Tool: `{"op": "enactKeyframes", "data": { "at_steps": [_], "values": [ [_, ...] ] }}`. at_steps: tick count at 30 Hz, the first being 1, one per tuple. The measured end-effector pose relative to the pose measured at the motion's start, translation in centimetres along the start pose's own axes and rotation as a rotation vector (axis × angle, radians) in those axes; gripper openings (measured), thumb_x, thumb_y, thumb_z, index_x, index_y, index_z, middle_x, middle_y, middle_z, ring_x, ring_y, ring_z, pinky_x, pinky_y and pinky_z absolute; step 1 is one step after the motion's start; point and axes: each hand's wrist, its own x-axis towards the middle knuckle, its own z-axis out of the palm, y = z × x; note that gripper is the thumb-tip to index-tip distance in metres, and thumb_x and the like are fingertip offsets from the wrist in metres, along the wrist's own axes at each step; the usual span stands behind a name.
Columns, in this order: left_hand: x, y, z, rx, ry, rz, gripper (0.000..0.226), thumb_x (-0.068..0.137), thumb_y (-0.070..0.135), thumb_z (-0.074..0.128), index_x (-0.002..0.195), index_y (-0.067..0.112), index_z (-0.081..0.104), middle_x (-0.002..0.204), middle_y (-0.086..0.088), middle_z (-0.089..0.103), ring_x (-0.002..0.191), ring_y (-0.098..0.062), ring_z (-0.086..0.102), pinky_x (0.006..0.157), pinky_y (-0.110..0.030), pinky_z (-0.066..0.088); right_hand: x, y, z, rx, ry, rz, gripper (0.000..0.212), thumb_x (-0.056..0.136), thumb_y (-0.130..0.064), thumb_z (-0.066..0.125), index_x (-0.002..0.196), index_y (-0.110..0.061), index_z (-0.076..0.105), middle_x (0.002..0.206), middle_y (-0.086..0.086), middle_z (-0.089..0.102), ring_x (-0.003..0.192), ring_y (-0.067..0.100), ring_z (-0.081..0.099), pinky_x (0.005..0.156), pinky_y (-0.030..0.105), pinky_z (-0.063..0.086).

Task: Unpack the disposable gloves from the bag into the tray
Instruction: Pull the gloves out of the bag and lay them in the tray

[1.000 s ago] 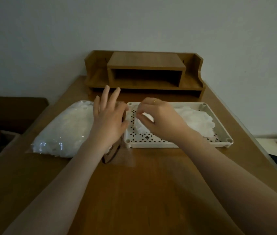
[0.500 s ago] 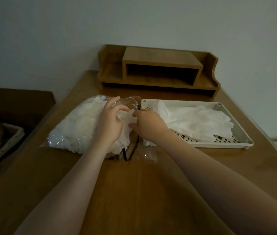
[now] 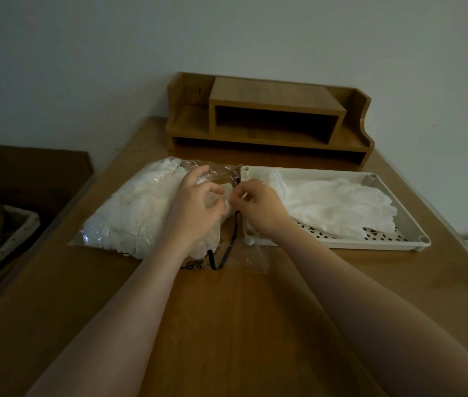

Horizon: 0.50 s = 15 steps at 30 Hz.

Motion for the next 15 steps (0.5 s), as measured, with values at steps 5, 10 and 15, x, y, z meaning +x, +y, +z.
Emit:
{"op": "enactKeyframes", "data": {
  "at_steps": [5,10,15],
  "values": [
    [-0.3,0.2,0.3,0.143,-0.016,0.012,0.01,0.087,0.021,0.061,0.085,0.014,0.068,0.151,0.003,0.03,0.141,-0.014,0.021,0.106,-0.026,0.022,0.5,0.1,-0.5,0.061,0.038,0.087,0.014,0.096,-0.023,0.049,0.099,-0.014,0.06,0.084,-0.002,0.058,0.077,0.015,0.054,0.07,0.029,0.045],
    [-0.5,0.0,0.5,0.157,-0.038,0.044,0.017,0.087,0.026,0.063,0.086,0.01,0.071,0.153,0.003,0.025,0.142,-0.013,0.018,0.106,-0.022,0.015,2.4,-0.7,0.2,-0.222,-0.021,0.075,0.03,0.092,-0.033,0.057,0.114,-0.013,0.061,0.093,-0.003,0.056,0.081,0.014,0.054,0.067,0.026,0.043],
    [-0.8,0.0,0.7,0.217,-0.014,0.124,0.019,0.083,0.023,0.068,0.069,0.012,0.067,0.155,-0.004,0.022,0.145,-0.021,0.007,0.111,-0.025,0.005,2.6,-1.0,1.0,-0.342,-0.002,0.104,0.008,0.092,-0.022,0.056,0.085,-0.018,0.056,0.089,0.001,0.061,0.079,0.018,0.058,0.065,0.031,0.049]
  ]
}}
